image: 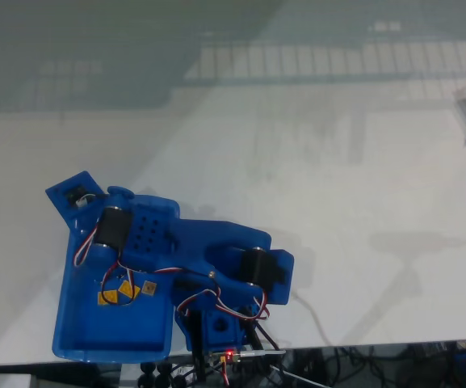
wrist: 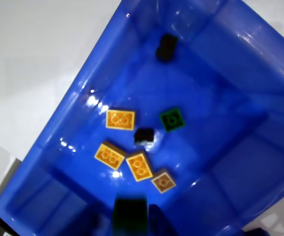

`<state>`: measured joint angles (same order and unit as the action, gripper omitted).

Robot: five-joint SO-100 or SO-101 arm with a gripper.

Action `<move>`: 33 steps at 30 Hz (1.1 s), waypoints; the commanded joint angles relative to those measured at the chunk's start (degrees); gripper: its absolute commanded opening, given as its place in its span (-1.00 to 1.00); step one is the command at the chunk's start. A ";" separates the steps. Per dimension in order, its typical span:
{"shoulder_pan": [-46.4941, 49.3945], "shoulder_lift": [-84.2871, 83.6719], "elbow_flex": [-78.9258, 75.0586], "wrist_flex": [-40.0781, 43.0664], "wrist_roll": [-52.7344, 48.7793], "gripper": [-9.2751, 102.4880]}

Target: Pick up all the lego then put into the bin

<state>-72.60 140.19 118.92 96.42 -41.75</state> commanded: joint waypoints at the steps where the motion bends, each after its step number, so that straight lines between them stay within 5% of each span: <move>1: 1.41 1.05 -1.67 0.44 -0.70 -0.45; 6: 7.73 1.93 -4.13 1.23 -3.60 -0.36; 10: 22.24 5.19 -8.00 0.44 -9.76 -0.36; 19: 62.40 22.50 12.48 -24.35 -35.42 -0.80; 33: 76.03 45.79 47.29 -26.46 -49.57 -0.83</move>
<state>2.20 183.96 164.71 70.31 -90.35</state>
